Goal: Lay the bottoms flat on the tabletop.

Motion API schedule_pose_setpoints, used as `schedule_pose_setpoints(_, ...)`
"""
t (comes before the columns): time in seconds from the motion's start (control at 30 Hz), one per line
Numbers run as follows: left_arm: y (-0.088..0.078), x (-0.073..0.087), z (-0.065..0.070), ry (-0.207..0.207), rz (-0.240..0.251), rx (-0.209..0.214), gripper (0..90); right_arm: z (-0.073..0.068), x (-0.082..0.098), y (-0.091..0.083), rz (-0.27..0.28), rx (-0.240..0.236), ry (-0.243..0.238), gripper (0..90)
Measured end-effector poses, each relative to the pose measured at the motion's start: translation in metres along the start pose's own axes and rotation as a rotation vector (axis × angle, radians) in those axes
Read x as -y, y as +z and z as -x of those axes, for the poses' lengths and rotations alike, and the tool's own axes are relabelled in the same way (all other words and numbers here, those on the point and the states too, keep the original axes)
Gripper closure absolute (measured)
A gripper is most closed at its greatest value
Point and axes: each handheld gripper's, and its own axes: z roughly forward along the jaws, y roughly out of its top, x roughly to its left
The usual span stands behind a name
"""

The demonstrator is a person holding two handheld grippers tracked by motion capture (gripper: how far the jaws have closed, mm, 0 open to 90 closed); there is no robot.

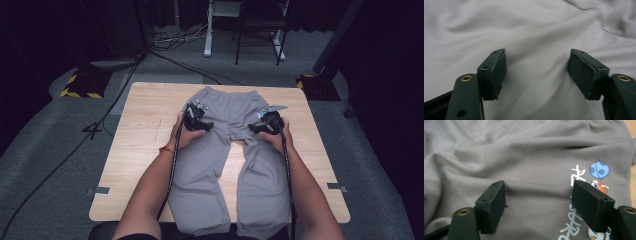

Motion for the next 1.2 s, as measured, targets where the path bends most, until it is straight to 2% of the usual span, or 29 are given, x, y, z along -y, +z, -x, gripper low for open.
schedule_pose_setpoints(0.13,0.006,-0.006,-0.011,-0.015,-0.005,-0.030,30.0,0.009,-0.007,0.009,-0.007,0.027,0.019,20.5)
schedule_pose_setpoints(0.17,0.006,-0.008,-0.012,-0.012,-0.013,-0.041,26.6,0.011,-0.008,0.009,-0.009,0.031,0.020,20.4)
schedule_pose_setpoints(0.23,0.002,-0.011,-0.008,0.000,-0.047,-0.043,27.7,0.013,-0.008,0.008,-0.012,0.055,0.035,24.2)
schedule_pose_setpoints(0.27,-0.001,-0.012,-0.005,0.008,-0.043,-0.031,30.7,0.012,-0.008,0.005,-0.019,0.057,0.034,27.5)
schedule_pose_setpoints(0.33,-0.014,-0.010,0.006,0.051,-0.014,0.039,30.2,0.007,-0.007,-0.002,-0.014,0.041,0.011,28.5)
schedule_pose_setpoints(0.37,-0.019,-0.009,0.011,0.070,-0.017,0.060,30.2,0.001,-0.005,-0.009,-0.019,0.021,0.001,29.3)
schedule_pose_setpoints(0.4,-0.026,-0.006,0.019,0.092,-0.010,0.108,29.5,-0.002,-0.005,-0.015,-0.021,0.019,-0.014,29.8)
schedule_pose_setpoints(0.43,-0.034,-0.001,0.029,0.109,-0.008,0.155,28.7,-0.006,-0.003,-0.024,-0.011,0.008,-0.030,30.6)
schedule_pose_setpoints(0.53,-0.057,0.022,0.057,0.207,-0.028,0.217,28.7,-0.022,0.004,-0.052,-0.019,-0.029,-0.062,30.5)
schedule_pose_setpoints(0.57,-0.064,0.031,0.066,0.243,-0.041,0.224,28.4,-0.028,0.008,-0.059,-0.023,-0.052,-0.072,30.8)
schedule_pose_setpoints(0.63,-0.079,0.049,0.080,0.271,-0.044,0.265,28.2,-0.043,0.018,-0.070,-0.051,-0.069,-0.119,31.4)
schedule_pose_setpoints(0.67,-0.087,0.058,0.086,0.278,-0.040,0.273,28.0,-0.050,0.022,-0.075,-0.043,-0.091,-0.130,33.9)
schedule_pose_setpoints(0.7,-0.094,0.065,0.089,0.277,-0.041,0.304,27.5,-0.062,0.029,-0.083,-0.026,-0.135,-0.132,34.6)
schedule_pose_setpoints(0.73,-0.100,0.072,0.093,0.279,-0.042,0.319,27.5,-0.062,0.029,-0.083,-0.026,-0.135,-0.132,34.6)
schedule_pose_setpoints(0.8,-0.112,0.087,0.100,0.302,-0.049,0.311,27.6,-0.074,0.033,-0.087,-0.020,-0.165,-0.143,35.0)
schedule_pose_setpoints(0.87,-0.118,0.103,0.107,0.316,-0.073,0.313,28.1,-0.084,0.034,-0.089,-0.019,-0.184,-0.167,36.6)
schedule_pose_setpoints(0.9,-0.121,0.110,0.109,0.332,-0.094,0.313,28.1,-0.089,0.035,-0.089,-0.016,-0.203,-0.163,37.0)
schedule_pose_setpoints(0.97,-0.127,0.123,0.114,0.345,-0.084,0.323,27.3,-0.099,0.036,-0.088,-0.033,-0.224,-0.189,38.5)
schedule_pose_setpoints(1.03,-0.133,0.129,0.119,0.342,-0.084,0.338,27.4,-0.109,0.037,-0.084,-0.052,-0.245,-0.194,40.5)
schedule_pose_setpoints(1.07,-0.137,0.132,0.122,0.359,-0.091,0.332,27.4,-0.113,0.038,-0.083,-0.056,-0.249,-0.199,41.5)
schedule_pose_setpoints(1.13,-0.141,0.136,0.125,0.365,-0.094,0.340,26.9,-0.120,0.040,-0.079,-0.079,-0.250,-0.234,47.9)
schedule_pose_setpoints(1.2,-0.147,0.140,0.129,0.386,-0.113,0.353,26.0,-0.127,0.043,-0.074,-0.117,-0.254,-0.252,49.6)
